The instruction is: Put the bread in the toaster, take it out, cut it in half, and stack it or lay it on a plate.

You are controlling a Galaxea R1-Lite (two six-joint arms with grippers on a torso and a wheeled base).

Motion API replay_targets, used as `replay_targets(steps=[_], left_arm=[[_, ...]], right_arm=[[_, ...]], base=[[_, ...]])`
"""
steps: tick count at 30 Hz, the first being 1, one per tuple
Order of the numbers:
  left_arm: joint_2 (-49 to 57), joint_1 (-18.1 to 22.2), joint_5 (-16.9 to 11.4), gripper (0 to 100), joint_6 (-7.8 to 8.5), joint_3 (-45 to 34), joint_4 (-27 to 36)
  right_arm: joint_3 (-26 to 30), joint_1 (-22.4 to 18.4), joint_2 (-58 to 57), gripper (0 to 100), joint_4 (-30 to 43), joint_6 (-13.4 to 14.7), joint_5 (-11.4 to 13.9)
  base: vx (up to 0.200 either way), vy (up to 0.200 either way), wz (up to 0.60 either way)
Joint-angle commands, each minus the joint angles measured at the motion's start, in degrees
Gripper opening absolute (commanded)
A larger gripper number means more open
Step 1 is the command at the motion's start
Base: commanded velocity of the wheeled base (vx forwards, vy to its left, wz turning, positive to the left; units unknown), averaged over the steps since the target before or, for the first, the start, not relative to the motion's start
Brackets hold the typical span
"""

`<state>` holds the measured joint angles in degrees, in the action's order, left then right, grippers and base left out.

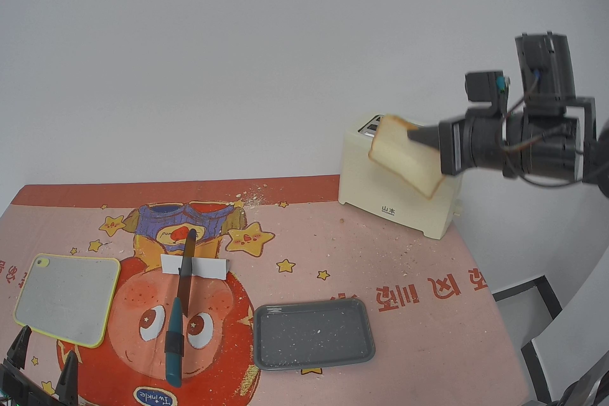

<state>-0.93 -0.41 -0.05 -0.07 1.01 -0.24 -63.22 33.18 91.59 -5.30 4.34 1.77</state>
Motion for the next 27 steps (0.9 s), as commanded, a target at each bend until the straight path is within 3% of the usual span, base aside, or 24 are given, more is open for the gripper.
replay_targets(steps=[1, 8, 9, 11, 16, 19, 21, 27], left_arm=[[0.1, 0.0, 0.0, 100, -0.10, -1.0, 0.0], [0.1, 0.0, 0.0, 100, -0.10, -1.0, 0.0], [0.2, 0.0, 0.0, 100, -0.01, -1.0, 0.0], [0.2, 0.0, 0.0, 100, -0.01, -1.0, 0.0], [0.1, 0.0, 0.0, 100, -0.01, -1.0, 0.0], [0.1, 0.0, 0.0, 100, -0.01, -1.0, 0.0], [0.1, 0.0, 0.0, 100, -0.10, -1.0, 0.0], [0.1, 0.0, 0.0, 100, -0.10, -1.0, 0.0]], right_arm=[[20.3, 5.5, -11.6, 0, -12.5, 6.8, -0.8], [26.4, 5.3, -13.1, 0, -17.0, 7.9, -0.3], [29.2, 5.8, -13.6, 0, -17.2, 8.6, 1.7], [30.0, 6.1, -13.8, 0, -17.3, 9.4, 3.2], [29.9, 8.0, -15.7, 0, -16.8, 12.7, 7.7], [28.9, 10.6, -15.8, 0, -16.8, 13.2, 9.5], [27.2, 13.3, -15.3, 0, -16.8, 13.2, 9.7], [24.5, 15.2, -13.3, 0, -16.7, 13.2, 9.8]], base=[[-0.200, 0.000, 0.00], [-0.171, 0.000, 0.00], [0.000, 0.000, 0.00], [0.000, 0.000, 0.00], [0.000, 0.000, 0.00], [0.000, 0.200, 0.00], [0.000, 0.200, 0.00], [0.000, 0.200, 0.00]])
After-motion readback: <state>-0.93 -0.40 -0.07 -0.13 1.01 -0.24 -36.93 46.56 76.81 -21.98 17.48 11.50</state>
